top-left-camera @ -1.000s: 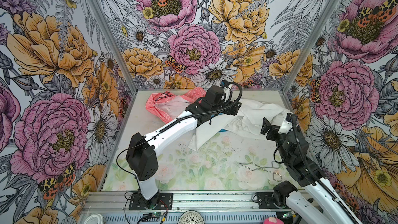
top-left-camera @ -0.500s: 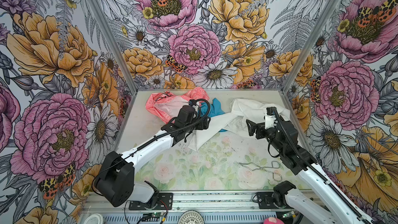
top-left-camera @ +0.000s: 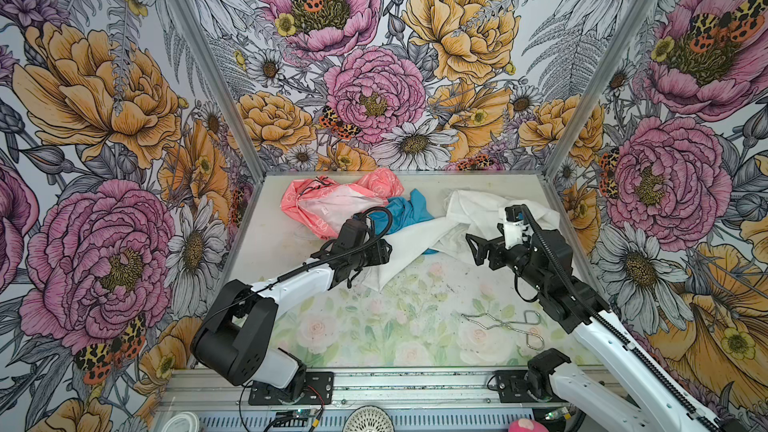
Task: Pick out a specific cloth from the pile
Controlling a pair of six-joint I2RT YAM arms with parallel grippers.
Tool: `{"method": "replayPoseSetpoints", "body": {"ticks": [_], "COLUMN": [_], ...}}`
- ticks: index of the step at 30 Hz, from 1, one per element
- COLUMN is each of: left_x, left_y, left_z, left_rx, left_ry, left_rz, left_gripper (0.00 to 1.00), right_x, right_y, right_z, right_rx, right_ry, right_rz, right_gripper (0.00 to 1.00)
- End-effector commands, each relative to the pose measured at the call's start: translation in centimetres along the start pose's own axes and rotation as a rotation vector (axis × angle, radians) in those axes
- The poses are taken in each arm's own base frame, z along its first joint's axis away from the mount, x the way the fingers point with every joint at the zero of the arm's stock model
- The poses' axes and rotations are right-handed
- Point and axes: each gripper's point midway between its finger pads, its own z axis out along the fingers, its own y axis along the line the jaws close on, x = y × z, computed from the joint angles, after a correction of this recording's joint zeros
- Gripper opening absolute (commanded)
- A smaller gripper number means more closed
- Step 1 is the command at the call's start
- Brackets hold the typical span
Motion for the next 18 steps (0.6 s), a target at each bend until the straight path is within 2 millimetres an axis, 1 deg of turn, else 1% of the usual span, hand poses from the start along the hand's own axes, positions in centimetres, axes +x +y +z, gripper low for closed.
{"method": "replayPoseSetpoints", "body": {"ticks": [1,2,5,7,10,11,13,15,16,18], "left_x": [0.2,0.5,1.0,1.3,1.4,1.3,1.1,0.3,-0.1,-1.1], "left_y": [-0.4,-0.2,0.1,0.2,0.2,0.0,-0.3,-1.1,-1.6,-2.8], "left_z": [1.0,1.4,2.4,2.9,3.5,3.5,3.4,3.0,2.7,1.9], "left_rx": [0.049,0.052,0.064,0.066,0.068,0.074,0.084,0.101,0.112,0.134], "left_ry": [0.008,0.021,0.044,0.055,0.062,0.062,0.059,0.039,0.026,-0.006], "left_rz": [-0.025,-0.033,-0.052,-0.057,-0.064,-0.065,-0.064,-0.055,-0.049,-0.036], "left_gripper": [0.68,0.64,0.59,0.51,0.35,0.27,0.14,0.04,0.0,0.0], "right_x": [-1.8,-1.8,-1.7,-1.6,-1.7,-1.7,-1.7,-1.7,-1.8,-1.7], "right_y": [0.2,0.2,0.2,0.2,0.2,0.1,0.1,0.0,-0.1,-0.3], "right_z": [-0.3,-0.3,-0.3,-0.3,-0.3,-0.3,-0.4,-0.4,-0.5,-0.6], "right_rx": [-0.009,-0.008,-0.007,-0.006,-0.005,-0.002,-0.002,0.005,0.01,0.019], "right_ry": [-0.047,-0.046,-0.046,-0.043,-0.047,-0.046,-0.047,-0.051,-0.053,-0.055], "right_rz": [-0.009,-0.008,-0.006,-0.007,-0.007,-0.006,-0.006,-0.007,-0.008,-0.008], "right_gripper": [1.0,1.0,1.0,0.99,0.99,1.0,1.0,0.99,1.0,1.0]}}
